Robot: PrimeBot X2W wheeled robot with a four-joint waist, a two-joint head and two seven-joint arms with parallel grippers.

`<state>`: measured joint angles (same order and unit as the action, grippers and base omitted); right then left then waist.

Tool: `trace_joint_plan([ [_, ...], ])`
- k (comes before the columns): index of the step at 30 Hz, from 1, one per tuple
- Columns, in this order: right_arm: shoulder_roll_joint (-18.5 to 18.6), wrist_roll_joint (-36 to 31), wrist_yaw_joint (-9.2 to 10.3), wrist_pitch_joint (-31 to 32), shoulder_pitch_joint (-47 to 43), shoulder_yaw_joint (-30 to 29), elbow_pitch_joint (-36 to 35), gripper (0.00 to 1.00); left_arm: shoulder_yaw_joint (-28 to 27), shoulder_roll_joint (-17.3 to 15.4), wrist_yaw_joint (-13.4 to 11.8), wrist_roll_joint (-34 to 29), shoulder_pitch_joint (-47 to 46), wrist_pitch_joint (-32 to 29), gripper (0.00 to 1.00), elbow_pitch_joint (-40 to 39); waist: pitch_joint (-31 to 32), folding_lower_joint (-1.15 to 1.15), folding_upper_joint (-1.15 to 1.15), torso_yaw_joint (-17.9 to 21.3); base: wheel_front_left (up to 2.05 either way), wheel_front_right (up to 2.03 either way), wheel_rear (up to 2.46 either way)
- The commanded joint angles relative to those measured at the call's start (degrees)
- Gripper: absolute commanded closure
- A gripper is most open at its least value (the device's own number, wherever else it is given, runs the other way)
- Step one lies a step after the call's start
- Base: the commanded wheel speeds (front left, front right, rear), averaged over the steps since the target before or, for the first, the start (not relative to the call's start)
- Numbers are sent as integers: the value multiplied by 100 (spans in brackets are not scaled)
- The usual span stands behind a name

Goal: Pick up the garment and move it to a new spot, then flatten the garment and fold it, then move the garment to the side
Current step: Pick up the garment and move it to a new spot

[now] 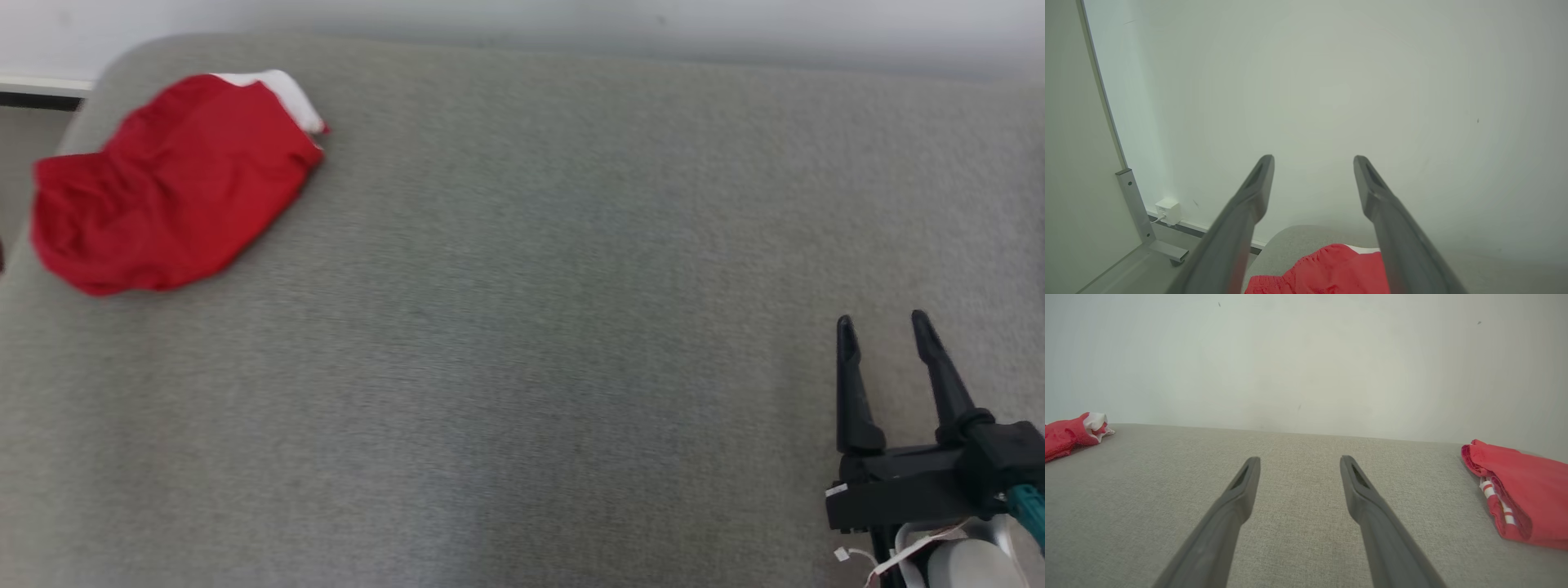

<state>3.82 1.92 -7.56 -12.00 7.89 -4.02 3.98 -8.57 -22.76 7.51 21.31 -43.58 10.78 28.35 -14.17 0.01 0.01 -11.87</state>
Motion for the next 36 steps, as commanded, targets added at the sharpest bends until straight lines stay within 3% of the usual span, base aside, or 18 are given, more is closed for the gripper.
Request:
trace_joint_plan([
  [1,-5,-93,17,24,2,-100,-162,0,90,-193,-12,151,-364,-79,0,283,-920,-1,-1,939,0,0,0],
  [10,-38,-151,17,123,10,-304,-731,0,604,-694,-12,548,-1280,-529,0,1504,-1366,-1,-1,1251,0,0,0],
  [17,-54,-191,17,198,45,-377,-943,0,1121,-877,-12,972,-1617,-1523,0,2588,-1563,-1,-1,1333,0,0,0],
  [27,-66,-246,17,275,78,-377,-1040,0,1594,-691,-11,1553,-1652,-2743,0,3514,-1588,-1,-1,1282,0,0,0],
  [28,-69,-244,17,287,97,-363,-1041,0,1661,-723,-11,1541,-1611,-2705,9,3511,-1588,-1,-1,1283,0,0,0],
  [29,-72,-248,17,285,114,-354,-1044,0,1680,-758,-11,1551,-1589,-2587,78,3488,-1589,-1,-1,1283,0,0,0],
  [30,-73,-244,17,286,121,-346,-1042,0,1705,-784,-13,1583,-1572,-2492,100,3470,-1582,-1,-1,1284,0,0,0],
  [36,-81,-143,17,206,25,-403,-860,0,1855,-1012,-13,1468,-1821,-1452,100,3305,-1332,-1,-1,1184,0,0,0],
])
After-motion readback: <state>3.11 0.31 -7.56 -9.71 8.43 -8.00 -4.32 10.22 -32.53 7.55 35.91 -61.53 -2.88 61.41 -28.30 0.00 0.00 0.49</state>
